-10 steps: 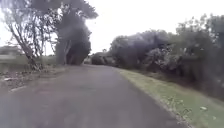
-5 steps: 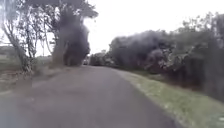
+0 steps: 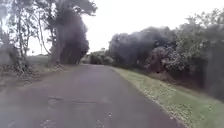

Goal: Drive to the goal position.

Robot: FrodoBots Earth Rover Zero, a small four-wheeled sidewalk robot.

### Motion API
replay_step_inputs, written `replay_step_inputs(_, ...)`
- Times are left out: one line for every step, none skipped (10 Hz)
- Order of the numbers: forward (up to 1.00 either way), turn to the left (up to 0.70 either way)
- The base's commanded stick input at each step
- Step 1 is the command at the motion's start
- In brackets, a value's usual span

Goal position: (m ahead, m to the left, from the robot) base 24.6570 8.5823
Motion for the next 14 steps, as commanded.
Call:
replay_step_inputs(0.85,0.34)
replay_step_inputs(0.85,0.34)
replay_step_inputs(0.85,0.34)
replay_step_inputs(0.85,0.23)
replay_step_inputs(0.85,0.04)
replay_step_inputs(0.85,0.01)
replay_step_inputs(0.85,0.00)
replay_step_inputs(0.85,0.00)
replay_step_inputs(0.85,0.00)
replay_step_inputs(0.85,0.00)
replay_step_inputs(0.85,0.00)
replay_step_inputs(0.85,0.34)
replay_step_inputs(0.85,0.34)
replay_step_inputs(0.85,0.18)
